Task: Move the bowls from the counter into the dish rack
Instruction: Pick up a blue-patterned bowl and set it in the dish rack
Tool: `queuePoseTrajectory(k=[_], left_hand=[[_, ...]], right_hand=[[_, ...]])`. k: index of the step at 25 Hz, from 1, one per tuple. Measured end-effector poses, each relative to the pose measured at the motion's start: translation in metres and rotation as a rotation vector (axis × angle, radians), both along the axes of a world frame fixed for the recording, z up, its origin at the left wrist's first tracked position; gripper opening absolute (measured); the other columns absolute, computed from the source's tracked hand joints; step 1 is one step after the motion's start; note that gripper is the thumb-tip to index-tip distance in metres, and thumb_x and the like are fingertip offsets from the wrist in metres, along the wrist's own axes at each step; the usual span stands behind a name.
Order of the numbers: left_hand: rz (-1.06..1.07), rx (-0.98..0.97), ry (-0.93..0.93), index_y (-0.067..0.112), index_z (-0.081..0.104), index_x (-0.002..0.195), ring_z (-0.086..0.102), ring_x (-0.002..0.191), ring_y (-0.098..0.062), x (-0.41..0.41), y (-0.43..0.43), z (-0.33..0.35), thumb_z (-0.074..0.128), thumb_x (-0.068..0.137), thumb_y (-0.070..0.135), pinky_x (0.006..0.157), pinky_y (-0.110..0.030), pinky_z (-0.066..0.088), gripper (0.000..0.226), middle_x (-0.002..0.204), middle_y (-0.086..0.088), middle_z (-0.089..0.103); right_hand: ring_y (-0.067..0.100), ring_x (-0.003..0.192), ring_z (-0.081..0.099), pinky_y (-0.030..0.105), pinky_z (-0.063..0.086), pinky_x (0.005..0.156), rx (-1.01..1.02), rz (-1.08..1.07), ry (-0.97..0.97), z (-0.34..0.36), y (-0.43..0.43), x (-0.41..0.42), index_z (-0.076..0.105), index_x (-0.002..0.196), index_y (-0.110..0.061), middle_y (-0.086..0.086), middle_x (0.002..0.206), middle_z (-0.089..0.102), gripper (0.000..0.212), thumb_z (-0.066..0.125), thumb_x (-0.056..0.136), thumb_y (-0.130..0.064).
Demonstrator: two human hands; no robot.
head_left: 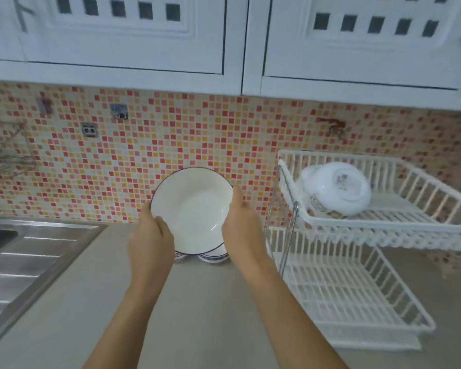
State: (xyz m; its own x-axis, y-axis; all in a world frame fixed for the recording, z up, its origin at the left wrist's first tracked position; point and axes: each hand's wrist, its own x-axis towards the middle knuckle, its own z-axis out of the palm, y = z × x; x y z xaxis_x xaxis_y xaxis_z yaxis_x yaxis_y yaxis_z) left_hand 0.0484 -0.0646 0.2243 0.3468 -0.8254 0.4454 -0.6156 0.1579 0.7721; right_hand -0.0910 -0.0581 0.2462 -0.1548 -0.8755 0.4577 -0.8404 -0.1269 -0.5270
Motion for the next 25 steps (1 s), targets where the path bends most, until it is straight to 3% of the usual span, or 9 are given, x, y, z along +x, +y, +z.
queuePoseTrajectory(k=[3, 7, 11, 16, 18, 21, 23, 25], left_hand=[[-0.024, -0.165, -0.017, 0.002, 0.042, 0.133, 0.054, 0.076, -0.039, -0.025, 0.013, 0.040, 0.034, 0.099, 0.012, 0.066, -0.033, 0.031, 0.037, 0.083, -0.017, 0.061], [-0.084, -0.332, -0.069, 0.000, 0.048, 0.128, 0.037, 0.046, -0.012, -0.074, 0.021, 0.070, 0.036, 0.099, 0.013, 0.046, -0.023, 0.022, 0.033, 0.054, 0.004, 0.042], [-0.199, -0.387, -0.052, 0.002, 0.049, 0.125, 0.036, 0.046, -0.004, -0.145, 0.023, 0.089, 0.035, 0.100, 0.015, 0.044, -0.019, 0.019, 0.032, 0.055, 0.012, 0.037], [-0.322, -0.473, -0.043, 0.007, 0.045, 0.134, 0.039, 0.046, -0.006, -0.243, 0.020, 0.110, 0.036, 0.101, 0.017, 0.043, -0.021, 0.023, 0.037, 0.057, 0.010, 0.041], [-0.416, -0.449, -0.006, 0.012, 0.043, 0.136, 0.047, 0.052, -0.010, -0.285, 0.020, 0.122, 0.035, 0.101, 0.022, 0.046, -0.023, 0.033, 0.038, 0.065, 0.008, 0.050], [-0.632, -0.272, 0.181, 0.022, 0.048, 0.126, 0.061, 0.083, -0.018, -0.341, 0.017, 0.132, 0.035, 0.096, 0.046, 0.078, -0.039, 0.054, 0.040, 0.083, 0.015, 0.056], [-0.759, -0.120, 0.328, 0.025, 0.045, 0.123, 0.058, 0.106, -0.022, -0.366, 0.016, 0.134, 0.027, 0.083, 0.070, 0.092, -0.052, 0.051, 0.062, 0.103, 0.009, 0.056], [-0.776, -0.022, 0.388, 0.032, 0.040, 0.127, 0.052, 0.117, -0.027, -0.392, 0.015, 0.133, 0.020, 0.069, 0.084, 0.098, -0.056, 0.045, 0.081, 0.124, 0.002, 0.050]], right_hand=[[0.026, 0.079, 0.051, 0.030, 0.033, 0.065, -0.146, -0.053, -0.023, 0.037, 0.019, -0.027, 0.023, 0.145, -0.014, 0.016, 0.108, 0.061, 0.051, 0.035, 0.097, -0.004], [0.031, 0.088, 0.060, 0.032, 0.035, 0.065, -0.263, -0.136, -0.089, 0.058, 0.039, -0.077, 0.022, 0.145, -0.013, 0.016, 0.108, 0.063, 0.051, 0.035, 0.097, -0.004], [0.027, 0.083, 0.060, 0.033, 0.042, 0.065, -0.329, -0.182, -0.109, 0.078, 0.061, -0.147, 0.026, 0.142, -0.011, 0.012, 0.099, 0.064, 0.045, 0.036, 0.099, -0.005], [0.005, 0.077, 0.059, 0.024, 0.046, 0.063, -0.398, -0.080, -0.241, 0.095, 0.080, -0.252, 0.031, 0.138, -0.024, -0.015, 0.086, 0.056, 0.036, 0.033, 0.102, -0.025], [-0.002, 0.085, 0.058, 0.029, 0.055, 0.075, -0.314, 0.018, -0.446, 0.107, 0.081, -0.300, 0.032, 0.129, -0.034, -0.023, 0.096, 0.054, 0.030, 0.033, 0.100, -0.042], [0.020, 0.100, 0.062, 0.038, 0.058, 0.070, -0.137, 0.106, -0.777, 0.123, 0.079, -0.365, 0.027, 0.126, -0.037, 0.001, 0.123, 0.053, 0.035, 0.026, 0.097, -0.055], [0.030, 0.111, 0.059, 0.041, 0.057, 0.070, -0.078, 0.133, -0.843, 0.121, 0.074, -0.395, 0.019, 0.139, -0.034, 0.004, 0.133, 0.046, 0.056, 0.021, 0.092, -0.064], [0.032, 0.114, 0.059, 0.043, 0.060, 0.070, -0.012, 0.166, -0.851, 0.112, 0.069, -0.424, 0.014, 0.146, -0.035, 0.003, 0.143, 0.042, 0.093, 0.024, 0.068, -0.084]])
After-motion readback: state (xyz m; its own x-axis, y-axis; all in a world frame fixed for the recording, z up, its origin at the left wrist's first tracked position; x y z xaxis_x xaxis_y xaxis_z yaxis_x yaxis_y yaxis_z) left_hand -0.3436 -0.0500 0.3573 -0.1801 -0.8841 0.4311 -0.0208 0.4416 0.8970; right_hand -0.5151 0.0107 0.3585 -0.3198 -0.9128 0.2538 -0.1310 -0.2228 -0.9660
